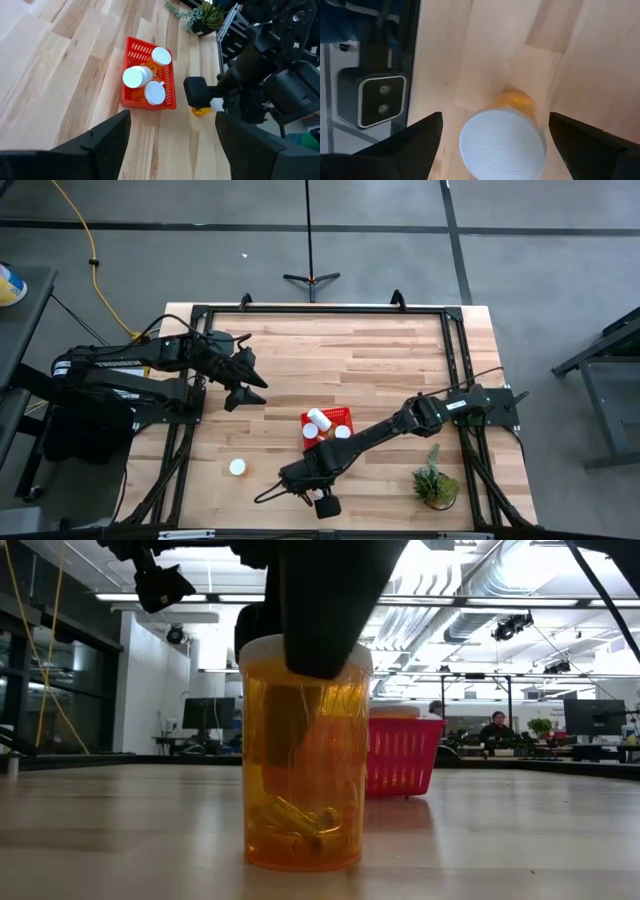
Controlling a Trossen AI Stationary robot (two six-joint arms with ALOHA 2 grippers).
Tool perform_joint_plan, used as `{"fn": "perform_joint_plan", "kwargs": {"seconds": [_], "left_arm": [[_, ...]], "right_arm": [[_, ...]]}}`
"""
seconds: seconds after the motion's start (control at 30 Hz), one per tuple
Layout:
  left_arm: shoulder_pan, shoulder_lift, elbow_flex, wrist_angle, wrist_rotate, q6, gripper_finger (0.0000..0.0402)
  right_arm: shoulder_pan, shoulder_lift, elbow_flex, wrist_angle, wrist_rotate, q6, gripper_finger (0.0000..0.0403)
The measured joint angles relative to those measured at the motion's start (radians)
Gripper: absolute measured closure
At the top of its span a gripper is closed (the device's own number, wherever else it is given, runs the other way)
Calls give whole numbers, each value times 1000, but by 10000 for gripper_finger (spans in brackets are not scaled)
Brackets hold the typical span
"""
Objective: Pick and place pill bottles into a basket
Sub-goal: Put the orange pill bottle into the red basket
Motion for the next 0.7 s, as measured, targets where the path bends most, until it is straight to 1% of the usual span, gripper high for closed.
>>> {"fn": "perform_joint_plan", "kwargs": {"seconds": [0.27,0.7], "left_arm": [[0,0,0,0,2,-1,76],[0,0,0,0,3,-1,76]], "right_arm": [[0,2,0,2,6,14,56],[0,2,0,2,-2,25,118]]}}
